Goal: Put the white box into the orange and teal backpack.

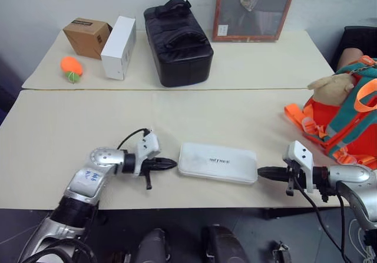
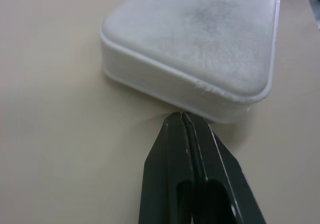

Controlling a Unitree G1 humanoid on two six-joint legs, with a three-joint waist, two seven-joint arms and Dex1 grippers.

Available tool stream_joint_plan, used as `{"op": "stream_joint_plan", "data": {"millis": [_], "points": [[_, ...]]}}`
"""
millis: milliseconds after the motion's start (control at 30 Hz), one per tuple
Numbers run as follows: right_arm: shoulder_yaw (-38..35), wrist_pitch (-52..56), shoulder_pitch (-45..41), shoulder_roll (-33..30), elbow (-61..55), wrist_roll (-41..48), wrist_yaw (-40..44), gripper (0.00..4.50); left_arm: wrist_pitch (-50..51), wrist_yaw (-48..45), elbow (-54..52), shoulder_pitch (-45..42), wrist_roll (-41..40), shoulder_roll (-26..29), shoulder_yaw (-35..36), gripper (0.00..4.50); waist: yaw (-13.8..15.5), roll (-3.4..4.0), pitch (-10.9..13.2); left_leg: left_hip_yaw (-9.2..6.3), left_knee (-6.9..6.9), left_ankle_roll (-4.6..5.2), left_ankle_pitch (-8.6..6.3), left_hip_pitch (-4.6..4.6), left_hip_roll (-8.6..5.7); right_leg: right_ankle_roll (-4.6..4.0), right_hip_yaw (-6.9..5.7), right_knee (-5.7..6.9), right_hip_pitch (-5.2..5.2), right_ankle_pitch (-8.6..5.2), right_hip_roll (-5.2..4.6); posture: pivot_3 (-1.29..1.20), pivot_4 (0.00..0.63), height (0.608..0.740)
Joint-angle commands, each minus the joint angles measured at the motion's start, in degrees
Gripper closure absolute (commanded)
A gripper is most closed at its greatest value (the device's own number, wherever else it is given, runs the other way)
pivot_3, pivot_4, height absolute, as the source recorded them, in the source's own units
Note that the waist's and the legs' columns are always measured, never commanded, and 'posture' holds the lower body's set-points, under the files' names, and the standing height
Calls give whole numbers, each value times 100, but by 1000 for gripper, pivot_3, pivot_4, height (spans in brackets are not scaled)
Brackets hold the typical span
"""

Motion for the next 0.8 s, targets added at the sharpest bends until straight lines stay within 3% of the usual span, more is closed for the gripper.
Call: {"op": "stream_joint_plan", "data": {"millis": [33,267,400,500,600,800], "points": [[-45,-165,-127,-10,88,-26,48,4500,54,-249,102,144,-65,417,337,4094,14,1,0,0,0,1,0,0,0,-1,0,0,0,0,-1,0,150,740],[137,-441,-405,-14,415,-235,199,4500,2513,-325,484,-673,-1347,323,905,2119,53,0,0,-7,4,16,-6,-5,-4,-1,-7,5,0,0,-4,0,150,740],[262,-629,-549,-46,590,-361,296,4500,3533,-941,662,-901,-1678,676,550,861,4,0,0,-9,43,4,-6,-17,-3,1,-10,14,-1,-1,-2,0,150,740],[305,-709,-617,-39,680,-432,337,4500,3967,-927,917,-1117,-1766,607,502,29,0,0,0,-1,43,1,-7,-16,-2,1,-4,13,-2,-1,-1,0,150,740],[307,-738,-629,-39,701,-439,359,4500,4482,-693,1333,-1463,-1832,324,536,29,40,-1,0,-4,52,1,-5,-17,-1,2,-6,16,-2,-1,0,0,150,740],[309,-821,-525,-73,683,-472,358,4500,4585,-582,1572,-1785,-1598,-49,12,29,51,0,0,-6,53,2,-6,-16,-6,3,-6,19,2,-1,-4,0,150,740]]}}
